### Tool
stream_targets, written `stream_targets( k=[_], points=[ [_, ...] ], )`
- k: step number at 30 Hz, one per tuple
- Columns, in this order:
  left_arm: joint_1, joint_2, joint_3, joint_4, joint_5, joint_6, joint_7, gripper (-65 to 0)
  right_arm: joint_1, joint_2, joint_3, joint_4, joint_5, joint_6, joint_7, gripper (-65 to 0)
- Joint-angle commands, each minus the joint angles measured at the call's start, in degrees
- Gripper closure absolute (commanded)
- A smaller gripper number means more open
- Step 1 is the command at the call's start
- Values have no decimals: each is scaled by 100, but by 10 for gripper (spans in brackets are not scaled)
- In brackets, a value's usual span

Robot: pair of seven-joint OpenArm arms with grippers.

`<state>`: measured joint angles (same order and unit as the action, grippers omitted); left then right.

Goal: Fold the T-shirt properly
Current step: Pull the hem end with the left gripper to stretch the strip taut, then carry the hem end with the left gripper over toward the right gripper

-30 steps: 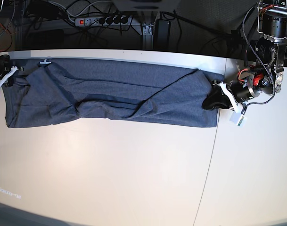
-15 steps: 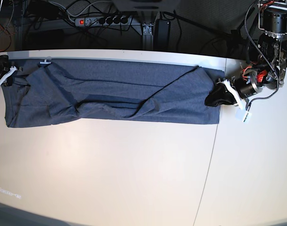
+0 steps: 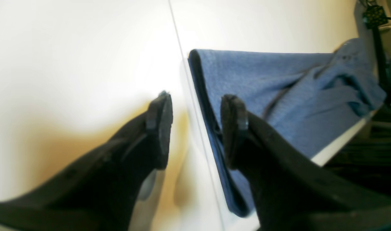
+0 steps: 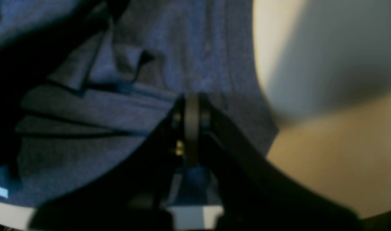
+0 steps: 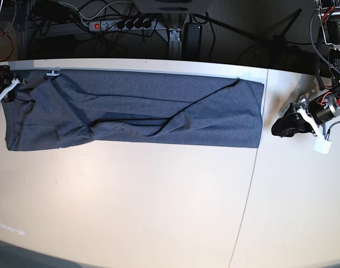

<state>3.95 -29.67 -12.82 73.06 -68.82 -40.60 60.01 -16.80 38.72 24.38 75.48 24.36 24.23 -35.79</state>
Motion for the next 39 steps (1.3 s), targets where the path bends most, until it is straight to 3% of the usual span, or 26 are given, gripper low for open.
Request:
stream_targets(
  k=[1, 4, 9, 18, 31, 39],
  points=[
    [-76, -98, -33, 76, -328, 60, 66, -282, 11, 155, 68, 26, -79, 63, -46, 0],
    [-52, -98, -22, 76, -831, 60, 461, -293, 11, 157, 68, 26, -76, 63, -70, 0],
    [162, -96, 24, 74, -1130, 60, 535, -366, 11, 157, 68, 26, -79, 63, -175, 0],
    [223, -94, 767, 74, -308, 60, -92, -366, 11, 157, 68, 26, -76, 63, -199, 0],
    [223, 212, 1224, 70, -293, 60, -83, -366, 11, 157, 68, 26, -76, 63, -264, 0],
    [175, 219, 1399, 70, -291, 60, -258, -364, 11, 157, 68, 26, -72, 63, -306, 0]
  ],
)
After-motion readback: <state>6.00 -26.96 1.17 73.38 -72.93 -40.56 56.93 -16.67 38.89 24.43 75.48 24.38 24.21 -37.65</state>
